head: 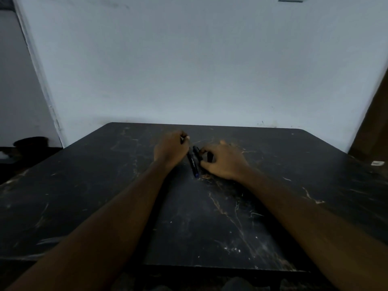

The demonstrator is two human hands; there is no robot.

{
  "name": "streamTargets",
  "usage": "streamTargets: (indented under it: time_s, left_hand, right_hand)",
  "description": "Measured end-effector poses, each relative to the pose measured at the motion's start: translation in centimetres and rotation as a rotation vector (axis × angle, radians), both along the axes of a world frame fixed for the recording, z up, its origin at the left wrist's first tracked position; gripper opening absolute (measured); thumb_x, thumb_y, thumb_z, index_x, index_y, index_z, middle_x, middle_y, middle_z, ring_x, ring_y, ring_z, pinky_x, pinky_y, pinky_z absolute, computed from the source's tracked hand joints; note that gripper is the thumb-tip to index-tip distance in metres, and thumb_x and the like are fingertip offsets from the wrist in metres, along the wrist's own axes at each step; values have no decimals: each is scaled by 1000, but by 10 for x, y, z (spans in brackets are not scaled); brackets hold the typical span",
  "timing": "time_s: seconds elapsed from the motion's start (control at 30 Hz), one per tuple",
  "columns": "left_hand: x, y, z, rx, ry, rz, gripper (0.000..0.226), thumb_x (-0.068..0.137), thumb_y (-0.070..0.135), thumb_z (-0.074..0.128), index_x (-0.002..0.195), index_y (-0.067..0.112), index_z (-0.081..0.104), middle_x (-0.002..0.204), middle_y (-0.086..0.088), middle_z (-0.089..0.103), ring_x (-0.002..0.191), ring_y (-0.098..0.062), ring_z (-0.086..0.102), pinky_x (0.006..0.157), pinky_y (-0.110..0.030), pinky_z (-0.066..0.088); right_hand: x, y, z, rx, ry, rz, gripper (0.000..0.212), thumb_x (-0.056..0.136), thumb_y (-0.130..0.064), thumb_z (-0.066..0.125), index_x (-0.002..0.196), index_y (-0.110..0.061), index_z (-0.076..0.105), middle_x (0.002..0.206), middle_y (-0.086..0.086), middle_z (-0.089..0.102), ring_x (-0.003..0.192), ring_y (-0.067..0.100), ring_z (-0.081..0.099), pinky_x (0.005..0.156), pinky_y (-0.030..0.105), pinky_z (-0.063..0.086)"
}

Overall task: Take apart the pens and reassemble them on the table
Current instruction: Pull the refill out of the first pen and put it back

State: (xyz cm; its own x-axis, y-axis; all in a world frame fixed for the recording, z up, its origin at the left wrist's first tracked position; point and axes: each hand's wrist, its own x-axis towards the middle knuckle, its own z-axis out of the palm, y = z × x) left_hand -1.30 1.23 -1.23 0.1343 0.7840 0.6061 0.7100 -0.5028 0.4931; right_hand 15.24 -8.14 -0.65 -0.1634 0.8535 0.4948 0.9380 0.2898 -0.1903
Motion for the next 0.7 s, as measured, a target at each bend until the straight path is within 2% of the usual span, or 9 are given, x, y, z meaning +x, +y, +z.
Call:
streamTargets:
  time_s: [0.13,0.23,0.37,0.47,0.57,0.7]
  left_hand:
    - [0,2,0,-11,14,-8,19,91,39,50,94,28,66,81,11,58,76,-11,54,65,-28,40]
    - [0,0,1,-10,5,2,19,91,38,51,95,28,67,81,11,58,76,-11,53,66,-28,41]
    - [0,-1,1,-10,-7,-13,18,91,38,52,93,28,67,83,9,62,78,-12,55,68,-28,43]
    - [2,-1,0,-5,2,-51,18,91,38,52,92,29,67,81,12,60,77,-9,54,66,-26,39]
    - [1,0,-1,0,-27,-39,18,90,42,51,90,32,66,75,18,54,74,-7,53,63,-26,38]
    - [3,-3,5,-35,-166,-28,27,92,50,48,91,30,67,66,17,55,62,1,53,53,-20,32]
  right_hand:
    - [5,-2,0,3,-13,-68,24,76,-49,58,90,-30,61,89,-3,64,94,19,52,75,32,32]
    - [8,-4,1,-24,3,-113,21,75,-45,61,88,-29,62,88,-1,64,93,20,54,71,31,36]
    - [9,-4,4,-17,-51,-174,25,78,-49,60,90,-27,65,88,1,65,92,19,55,69,30,39]
    - [7,1,6,-51,-72,-218,32,78,-51,58,81,-20,67,79,3,67,79,20,61,66,29,48]
    - [6,7,9,-84,3,-228,34,79,-49,58,73,-17,66,68,1,65,65,20,61,60,28,51]
    - [12,9,9,-63,236,-186,23,88,-42,57,86,-20,63,78,0,64,71,18,60,65,32,51]
